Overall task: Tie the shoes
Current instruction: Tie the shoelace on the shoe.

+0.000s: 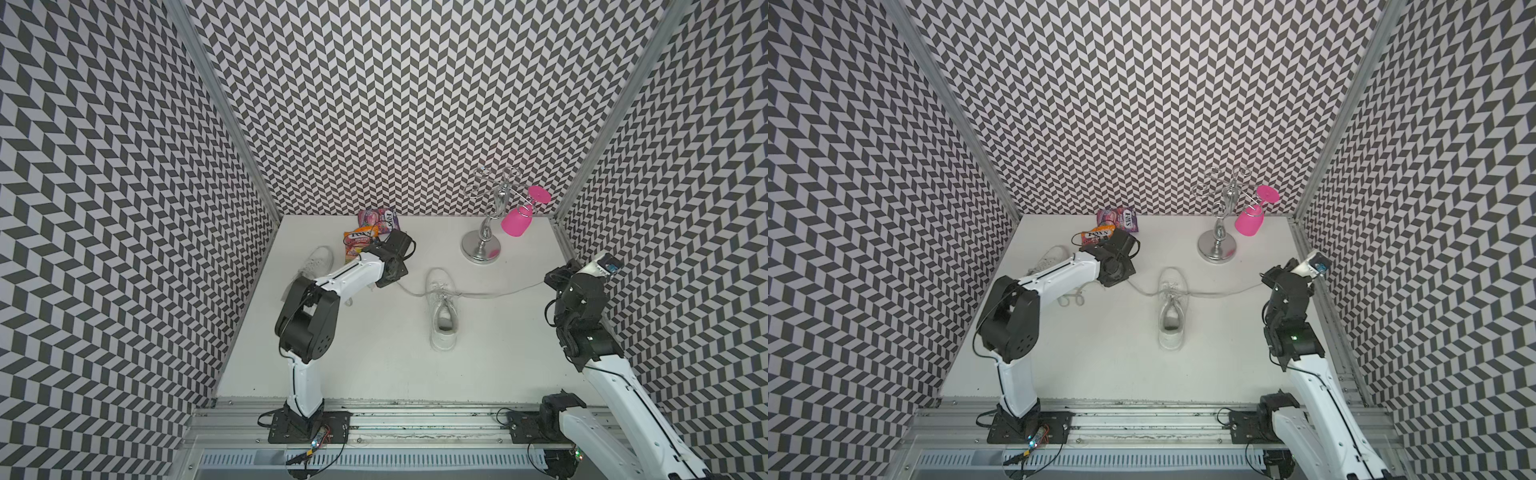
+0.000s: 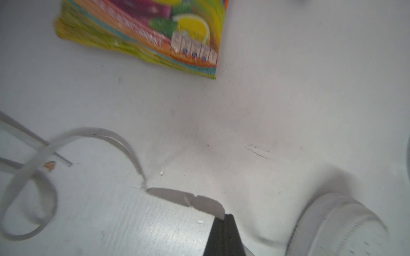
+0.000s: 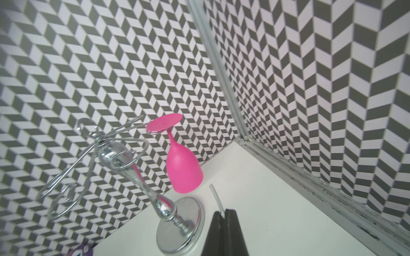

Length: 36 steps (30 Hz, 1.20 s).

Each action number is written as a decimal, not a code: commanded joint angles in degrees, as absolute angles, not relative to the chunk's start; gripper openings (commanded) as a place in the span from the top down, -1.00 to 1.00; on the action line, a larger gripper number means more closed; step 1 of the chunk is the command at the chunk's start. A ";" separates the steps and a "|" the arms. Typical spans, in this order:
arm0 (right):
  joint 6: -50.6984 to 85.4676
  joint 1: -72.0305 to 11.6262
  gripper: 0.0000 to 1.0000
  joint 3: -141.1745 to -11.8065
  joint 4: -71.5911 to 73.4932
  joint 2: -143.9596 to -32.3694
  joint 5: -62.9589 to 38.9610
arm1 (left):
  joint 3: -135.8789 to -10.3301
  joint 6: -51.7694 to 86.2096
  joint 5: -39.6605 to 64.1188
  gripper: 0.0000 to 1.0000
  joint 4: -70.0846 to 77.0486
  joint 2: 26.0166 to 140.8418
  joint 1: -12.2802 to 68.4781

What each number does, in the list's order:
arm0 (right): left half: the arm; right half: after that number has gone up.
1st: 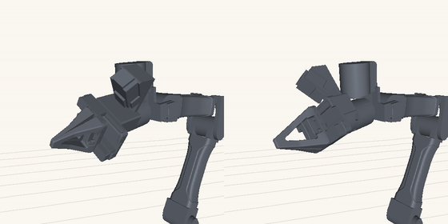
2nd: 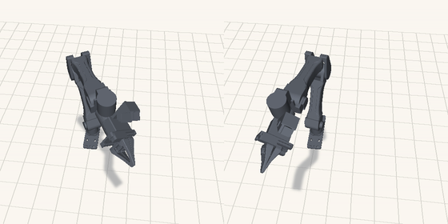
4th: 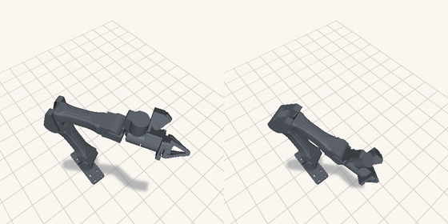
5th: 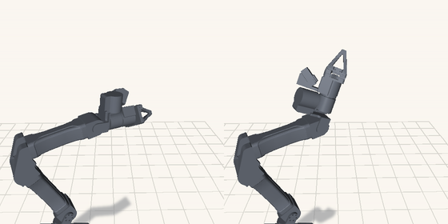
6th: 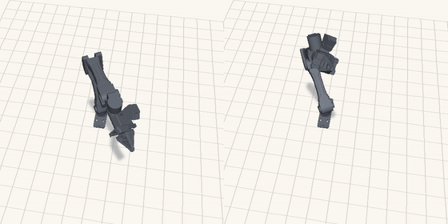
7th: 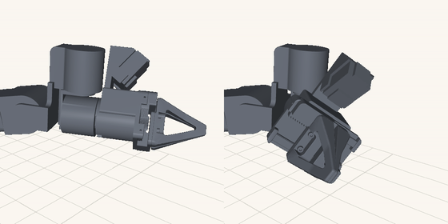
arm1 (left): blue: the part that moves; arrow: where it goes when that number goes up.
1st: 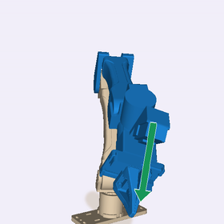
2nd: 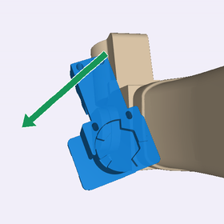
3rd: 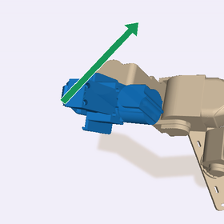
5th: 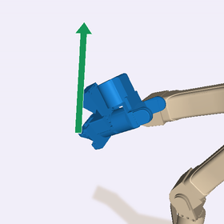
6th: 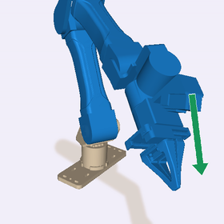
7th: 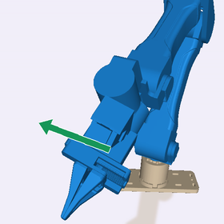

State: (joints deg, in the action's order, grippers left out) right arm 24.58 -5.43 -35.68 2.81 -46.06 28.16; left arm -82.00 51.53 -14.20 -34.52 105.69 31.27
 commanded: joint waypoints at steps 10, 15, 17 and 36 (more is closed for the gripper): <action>22.08 -5.13 1.00 -41.87 1.50 -43.59 19.05 | -55.86 28.76 -16.50 1.00 2.87 73.59 30.42; 23.11 -5.16 1.00 -42.80 -2.26 -43.39 26.70 | -53.05 28.00 -15.22 1.00 2.73 69.18 26.88; 22.37 -5.19 1.00 -42.18 -2.33 -43.30 30.59 | -51.98 27.61 -15.38 1.00 2.80 68.19 25.76; 25.91 -4.93 1.00 -33.16 -4.37 -45.87 55.64 | -43.20 28.27 -16.41 1.00 6.15 65.54 21.38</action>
